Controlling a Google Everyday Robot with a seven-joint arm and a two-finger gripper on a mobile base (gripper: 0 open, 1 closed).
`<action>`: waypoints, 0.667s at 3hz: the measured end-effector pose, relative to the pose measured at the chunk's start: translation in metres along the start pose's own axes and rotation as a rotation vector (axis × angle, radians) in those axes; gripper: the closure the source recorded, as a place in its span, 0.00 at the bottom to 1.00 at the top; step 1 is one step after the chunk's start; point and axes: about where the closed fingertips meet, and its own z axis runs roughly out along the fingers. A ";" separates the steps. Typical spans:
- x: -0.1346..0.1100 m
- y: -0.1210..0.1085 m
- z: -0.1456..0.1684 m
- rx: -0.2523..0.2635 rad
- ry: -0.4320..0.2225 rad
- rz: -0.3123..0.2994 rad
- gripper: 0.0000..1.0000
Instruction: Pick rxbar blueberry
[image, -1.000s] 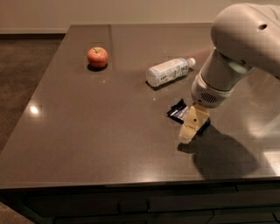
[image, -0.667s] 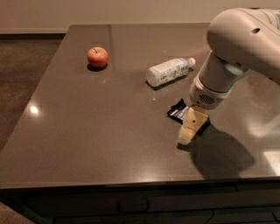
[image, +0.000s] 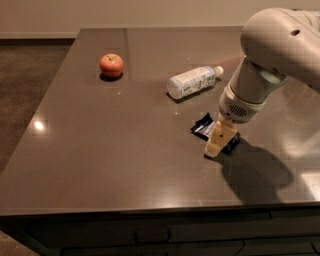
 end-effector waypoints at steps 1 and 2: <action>0.000 -0.001 -0.003 -0.004 -0.004 0.009 0.65; -0.002 -0.001 -0.010 -0.004 -0.004 0.009 0.88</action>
Offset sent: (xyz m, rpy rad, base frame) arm 0.0051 0.0020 0.0434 0.0906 -0.0192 -0.0471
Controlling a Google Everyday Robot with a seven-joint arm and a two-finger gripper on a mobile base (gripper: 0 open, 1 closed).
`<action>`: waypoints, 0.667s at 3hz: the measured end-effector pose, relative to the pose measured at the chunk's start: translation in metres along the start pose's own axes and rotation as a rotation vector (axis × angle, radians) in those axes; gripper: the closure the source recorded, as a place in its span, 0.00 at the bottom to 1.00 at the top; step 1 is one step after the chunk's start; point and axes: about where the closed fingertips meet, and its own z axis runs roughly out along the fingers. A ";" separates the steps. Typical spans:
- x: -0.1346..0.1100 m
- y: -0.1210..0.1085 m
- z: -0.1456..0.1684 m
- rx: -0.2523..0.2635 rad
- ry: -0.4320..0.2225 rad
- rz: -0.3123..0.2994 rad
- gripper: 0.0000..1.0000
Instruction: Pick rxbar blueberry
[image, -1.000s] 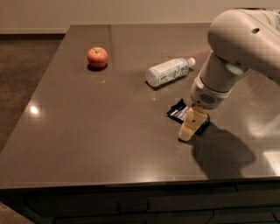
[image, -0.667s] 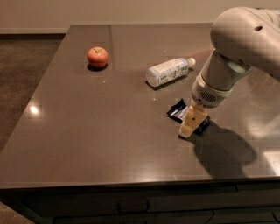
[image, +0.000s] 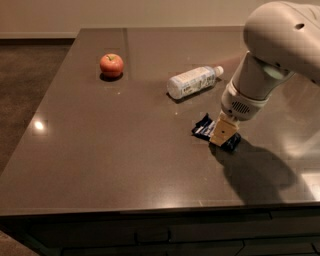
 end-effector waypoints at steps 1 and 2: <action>0.000 0.000 0.000 0.000 0.000 0.000 1.00; -0.015 0.002 -0.034 0.006 -0.079 0.000 1.00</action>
Offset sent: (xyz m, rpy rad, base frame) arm 0.0012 0.0206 0.0990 0.1837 -0.1113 0.0026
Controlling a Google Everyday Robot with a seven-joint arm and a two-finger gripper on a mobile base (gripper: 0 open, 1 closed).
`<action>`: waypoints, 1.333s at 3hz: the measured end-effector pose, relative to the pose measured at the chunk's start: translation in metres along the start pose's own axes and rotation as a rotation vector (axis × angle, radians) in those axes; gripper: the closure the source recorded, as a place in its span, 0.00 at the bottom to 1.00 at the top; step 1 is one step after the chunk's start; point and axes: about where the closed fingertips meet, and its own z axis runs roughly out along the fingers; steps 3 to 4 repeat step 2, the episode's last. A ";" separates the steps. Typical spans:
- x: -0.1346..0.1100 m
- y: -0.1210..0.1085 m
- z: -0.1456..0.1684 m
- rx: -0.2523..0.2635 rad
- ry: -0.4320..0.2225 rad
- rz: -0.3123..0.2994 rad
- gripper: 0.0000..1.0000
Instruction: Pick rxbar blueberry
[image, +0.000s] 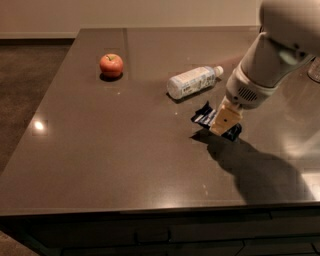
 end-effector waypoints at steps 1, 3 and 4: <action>-0.033 -0.004 -0.051 0.010 -0.104 -0.011 1.00; -0.034 -0.004 -0.053 0.012 -0.107 -0.012 1.00; -0.034 -0.004 -0.053 0.012 -0.107 -0.012 1.00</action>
Offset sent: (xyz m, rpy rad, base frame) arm 0.0153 0.0188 0.0839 0.1210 -0.0740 0.0151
